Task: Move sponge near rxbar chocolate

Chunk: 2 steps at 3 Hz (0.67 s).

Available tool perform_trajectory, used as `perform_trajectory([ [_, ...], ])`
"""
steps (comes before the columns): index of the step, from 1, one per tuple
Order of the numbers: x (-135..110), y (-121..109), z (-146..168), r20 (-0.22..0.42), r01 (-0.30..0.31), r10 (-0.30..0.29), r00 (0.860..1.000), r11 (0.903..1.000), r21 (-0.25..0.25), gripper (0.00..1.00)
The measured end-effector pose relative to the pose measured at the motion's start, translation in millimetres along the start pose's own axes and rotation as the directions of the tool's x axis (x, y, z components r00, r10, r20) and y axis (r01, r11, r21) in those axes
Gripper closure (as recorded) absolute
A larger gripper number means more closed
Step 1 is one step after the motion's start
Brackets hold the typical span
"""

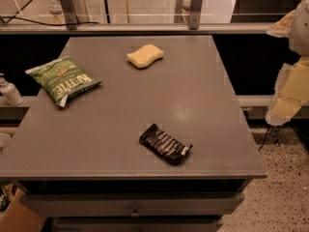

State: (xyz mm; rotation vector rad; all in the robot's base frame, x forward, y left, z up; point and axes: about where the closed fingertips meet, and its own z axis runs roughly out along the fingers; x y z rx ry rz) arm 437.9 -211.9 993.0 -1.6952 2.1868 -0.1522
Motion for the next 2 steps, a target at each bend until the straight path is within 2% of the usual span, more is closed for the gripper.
perform_trajectory([
  [1,0.0,0.0,-0.1,0.000,0.000,0.000,1.000,1.0000,0.000,0.00],
  [2,-6.6,-9.7,7.5,0.009,0.005,-0.005,1.000,0.9999,0.011,0.00],
])
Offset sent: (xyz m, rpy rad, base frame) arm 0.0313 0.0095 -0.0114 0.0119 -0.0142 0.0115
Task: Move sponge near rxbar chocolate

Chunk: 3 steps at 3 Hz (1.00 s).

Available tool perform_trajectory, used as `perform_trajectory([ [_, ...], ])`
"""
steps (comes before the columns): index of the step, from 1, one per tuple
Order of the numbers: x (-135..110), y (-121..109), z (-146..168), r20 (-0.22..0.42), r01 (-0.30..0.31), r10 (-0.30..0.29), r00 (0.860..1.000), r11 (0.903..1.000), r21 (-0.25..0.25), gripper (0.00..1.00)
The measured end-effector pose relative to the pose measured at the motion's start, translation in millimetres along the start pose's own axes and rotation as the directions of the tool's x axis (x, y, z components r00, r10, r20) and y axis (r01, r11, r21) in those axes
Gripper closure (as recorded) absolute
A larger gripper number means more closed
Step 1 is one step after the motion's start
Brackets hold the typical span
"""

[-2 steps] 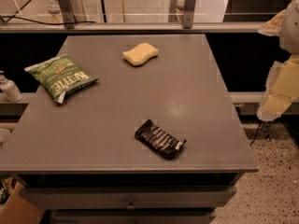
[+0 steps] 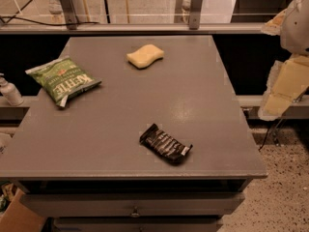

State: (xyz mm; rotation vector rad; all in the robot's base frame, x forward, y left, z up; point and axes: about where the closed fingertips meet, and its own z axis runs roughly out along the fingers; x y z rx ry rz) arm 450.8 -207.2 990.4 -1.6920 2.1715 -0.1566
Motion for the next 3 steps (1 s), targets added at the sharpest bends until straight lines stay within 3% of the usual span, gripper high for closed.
perform_trajectory([
  [1,-13,-27,19,0.039,-0.014,0.013,0.999,0.9998,0.011,0.00],
  [3,-62,-95,90,0.136,-0.063,0.060,0.989,0.9979,0.017,0.00],
])
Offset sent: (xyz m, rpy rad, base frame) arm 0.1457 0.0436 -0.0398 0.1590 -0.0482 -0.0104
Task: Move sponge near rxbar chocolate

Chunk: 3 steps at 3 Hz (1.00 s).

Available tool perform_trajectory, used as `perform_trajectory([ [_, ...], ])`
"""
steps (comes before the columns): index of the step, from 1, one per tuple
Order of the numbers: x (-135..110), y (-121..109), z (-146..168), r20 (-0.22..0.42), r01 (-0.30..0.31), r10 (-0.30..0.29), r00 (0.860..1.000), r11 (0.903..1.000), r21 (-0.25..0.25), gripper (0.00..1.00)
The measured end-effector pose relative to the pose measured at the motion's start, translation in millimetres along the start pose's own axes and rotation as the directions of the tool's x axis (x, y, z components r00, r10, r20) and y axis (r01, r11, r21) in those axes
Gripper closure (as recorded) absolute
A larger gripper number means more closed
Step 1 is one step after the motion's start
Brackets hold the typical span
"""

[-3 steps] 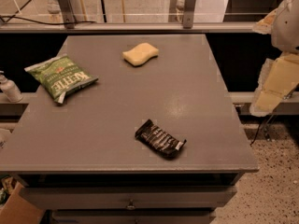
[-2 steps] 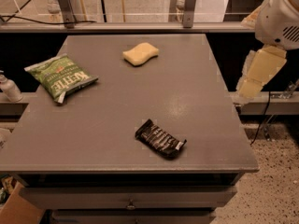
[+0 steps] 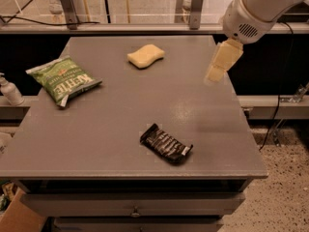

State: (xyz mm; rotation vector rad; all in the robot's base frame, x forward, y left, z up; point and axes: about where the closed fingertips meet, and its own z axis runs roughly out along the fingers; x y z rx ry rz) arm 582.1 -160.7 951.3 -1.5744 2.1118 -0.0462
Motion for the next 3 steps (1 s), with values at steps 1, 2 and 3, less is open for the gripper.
perform_trajectory([
  [1,-21,-18,41,0.023,-0.023,0.023,0.999,0.9997,-0.006,0.00],
  [2,-41,-32,79,0.047,-0.056,0.057,0.997,0.9983,-0.019,0.00],
  [3,-66,-42,115,0.074,-0.076,0.079,0.994,0.9962,-0.041,0.00],
])
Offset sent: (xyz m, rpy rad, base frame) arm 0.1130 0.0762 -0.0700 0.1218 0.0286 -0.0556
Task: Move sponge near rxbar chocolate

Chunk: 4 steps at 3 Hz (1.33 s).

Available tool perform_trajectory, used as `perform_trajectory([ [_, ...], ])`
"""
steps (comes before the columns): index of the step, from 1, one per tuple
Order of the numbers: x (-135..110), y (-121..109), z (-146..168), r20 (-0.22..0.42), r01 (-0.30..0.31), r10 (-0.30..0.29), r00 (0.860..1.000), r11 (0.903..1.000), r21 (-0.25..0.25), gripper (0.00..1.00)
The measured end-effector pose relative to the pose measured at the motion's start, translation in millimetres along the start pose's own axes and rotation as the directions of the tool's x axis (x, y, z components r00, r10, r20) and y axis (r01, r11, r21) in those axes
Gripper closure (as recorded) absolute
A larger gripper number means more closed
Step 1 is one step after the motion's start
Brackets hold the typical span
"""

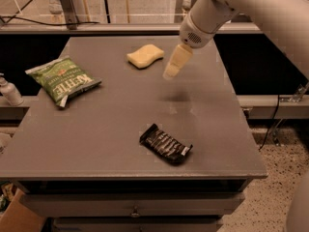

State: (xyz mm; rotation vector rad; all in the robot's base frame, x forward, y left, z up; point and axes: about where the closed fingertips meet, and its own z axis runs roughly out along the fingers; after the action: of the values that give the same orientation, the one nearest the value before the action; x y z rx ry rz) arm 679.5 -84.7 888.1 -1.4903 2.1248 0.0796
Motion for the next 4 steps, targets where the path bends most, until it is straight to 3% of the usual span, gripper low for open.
perform_trajectory([
  [2,-34,-15,69,0.046,-0.063,0.065,0.997,0.9968,-0.049,0.00],
  [4,-47,-42,106,0.071,-0.138,0.142,0.987,0.9888,-0.057,0.00],
])
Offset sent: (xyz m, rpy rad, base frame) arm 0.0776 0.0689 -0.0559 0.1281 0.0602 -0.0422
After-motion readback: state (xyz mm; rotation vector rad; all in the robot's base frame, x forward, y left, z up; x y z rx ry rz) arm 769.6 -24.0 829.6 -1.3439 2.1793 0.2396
